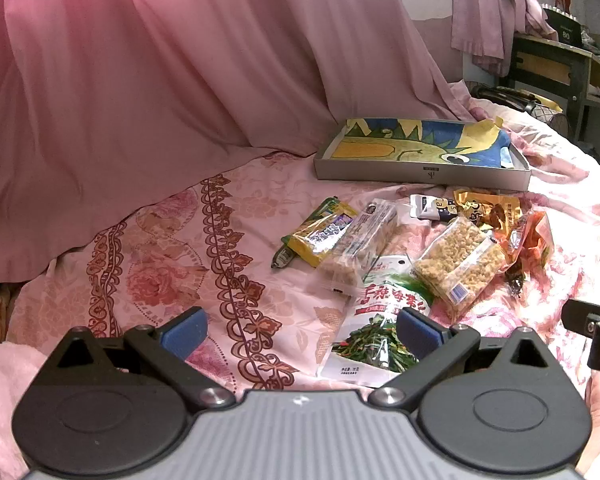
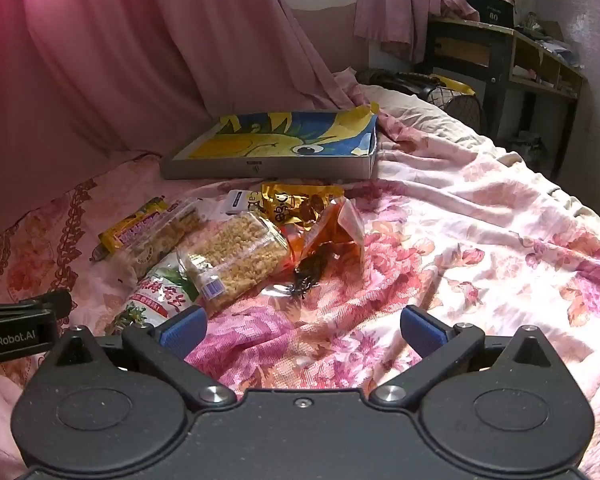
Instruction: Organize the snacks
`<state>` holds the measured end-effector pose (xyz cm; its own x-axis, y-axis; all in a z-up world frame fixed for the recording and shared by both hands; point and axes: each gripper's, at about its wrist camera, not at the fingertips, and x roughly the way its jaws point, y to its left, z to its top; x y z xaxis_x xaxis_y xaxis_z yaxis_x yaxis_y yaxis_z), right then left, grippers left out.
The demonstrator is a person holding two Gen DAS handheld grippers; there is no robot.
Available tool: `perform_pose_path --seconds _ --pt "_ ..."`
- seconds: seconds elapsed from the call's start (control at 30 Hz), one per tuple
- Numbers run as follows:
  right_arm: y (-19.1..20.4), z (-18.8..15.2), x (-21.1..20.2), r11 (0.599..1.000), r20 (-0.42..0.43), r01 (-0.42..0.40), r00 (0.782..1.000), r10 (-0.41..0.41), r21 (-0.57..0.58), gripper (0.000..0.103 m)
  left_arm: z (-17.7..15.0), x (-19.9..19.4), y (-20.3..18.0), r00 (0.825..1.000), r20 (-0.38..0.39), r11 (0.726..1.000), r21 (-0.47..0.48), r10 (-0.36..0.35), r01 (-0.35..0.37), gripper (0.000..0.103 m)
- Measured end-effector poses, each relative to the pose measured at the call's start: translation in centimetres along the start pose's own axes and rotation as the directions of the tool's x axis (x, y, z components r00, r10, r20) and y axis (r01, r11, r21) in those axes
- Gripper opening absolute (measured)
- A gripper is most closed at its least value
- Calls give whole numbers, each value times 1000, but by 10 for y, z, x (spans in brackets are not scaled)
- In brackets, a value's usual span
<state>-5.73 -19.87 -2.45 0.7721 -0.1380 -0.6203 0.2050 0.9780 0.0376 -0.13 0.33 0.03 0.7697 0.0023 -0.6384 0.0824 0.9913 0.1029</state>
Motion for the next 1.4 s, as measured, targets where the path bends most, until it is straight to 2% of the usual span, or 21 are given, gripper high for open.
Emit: perform_pose_path --seconds 1.4 --pt "1 -2 3 1000 -14 -1 1000 1 3 102 0 0 -1 1000 -2 1000 2 3 -3 103"
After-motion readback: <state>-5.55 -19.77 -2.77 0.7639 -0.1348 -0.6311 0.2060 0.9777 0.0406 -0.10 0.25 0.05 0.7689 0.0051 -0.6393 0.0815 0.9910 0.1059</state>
